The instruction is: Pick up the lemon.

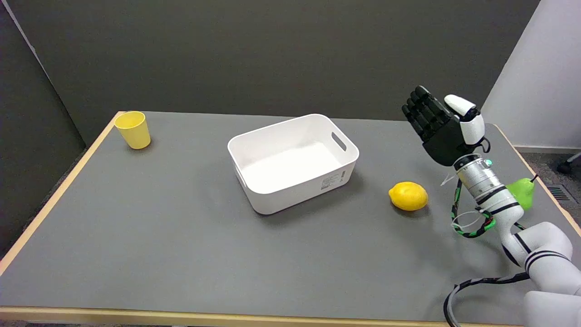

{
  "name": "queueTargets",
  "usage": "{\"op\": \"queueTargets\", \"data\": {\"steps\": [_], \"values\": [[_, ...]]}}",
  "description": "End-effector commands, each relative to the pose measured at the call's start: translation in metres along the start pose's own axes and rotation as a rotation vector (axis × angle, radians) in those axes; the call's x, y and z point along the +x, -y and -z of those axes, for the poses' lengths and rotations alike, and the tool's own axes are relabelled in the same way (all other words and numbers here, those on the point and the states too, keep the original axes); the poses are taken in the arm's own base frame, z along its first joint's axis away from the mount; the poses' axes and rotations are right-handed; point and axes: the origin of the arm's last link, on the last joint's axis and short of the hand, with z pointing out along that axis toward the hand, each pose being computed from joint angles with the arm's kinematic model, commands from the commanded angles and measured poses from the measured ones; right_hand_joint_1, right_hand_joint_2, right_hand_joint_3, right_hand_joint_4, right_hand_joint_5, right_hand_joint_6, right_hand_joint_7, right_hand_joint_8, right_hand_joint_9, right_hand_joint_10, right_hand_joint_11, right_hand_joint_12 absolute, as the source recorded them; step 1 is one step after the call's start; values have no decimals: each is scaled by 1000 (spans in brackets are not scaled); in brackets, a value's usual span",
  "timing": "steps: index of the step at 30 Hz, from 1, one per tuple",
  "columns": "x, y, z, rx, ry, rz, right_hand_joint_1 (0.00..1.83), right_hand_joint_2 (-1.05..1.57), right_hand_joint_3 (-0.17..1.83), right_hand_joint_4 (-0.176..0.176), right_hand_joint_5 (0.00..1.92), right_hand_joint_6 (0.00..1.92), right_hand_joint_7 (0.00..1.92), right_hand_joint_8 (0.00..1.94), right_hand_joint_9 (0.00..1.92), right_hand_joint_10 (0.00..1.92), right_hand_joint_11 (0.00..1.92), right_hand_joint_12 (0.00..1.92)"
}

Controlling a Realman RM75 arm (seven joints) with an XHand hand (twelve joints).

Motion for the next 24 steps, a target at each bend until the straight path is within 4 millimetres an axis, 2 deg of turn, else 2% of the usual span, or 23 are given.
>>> {"op": "queueTargets", "data": {"steps": [1, 4, 6, 8, 12, 16, 19, 24], "values": [[15, 13, -2, -4, -28, 28, 327, 839, 990, -113, 7, 179, -1, 43, -1, -1, -1, -1], [12, 13, -4, 7, -19, 22, 326, 836, 963, -113, 3, 188, -1, 39, -1, -1, -1, -1], [10, 11, -3, -2, -14, 22, 333, 886, 860, -113, 0, 199, -1, 34, -1, -1, -1, -1], [9, 9, -4, -12, -8, 22, 332, 845, 997, -112, 8, 173, -1, 40, -1, -1, -1, -1], [-1, 2, -7, -38, 43, 53, 353, 862, 1004, -111, 9, 167, -1, 34, -1, -1, -1, -1], [-17, -2, -7, -51, 123, 234, 398, 848, 989, -116, 8, 142, -1, 7, -1, -1, -1, -1], [-29, -5, -4, -65, 174, 393, 493, 837, 798, -133, -1, 111, -1, -1, -1, -1, -1, -1], [-46, -13, -3, -110, 190, 686, 580, 788, 782, -144, -1, 81, -1, -1, -1, -1, -1, -1]]}}
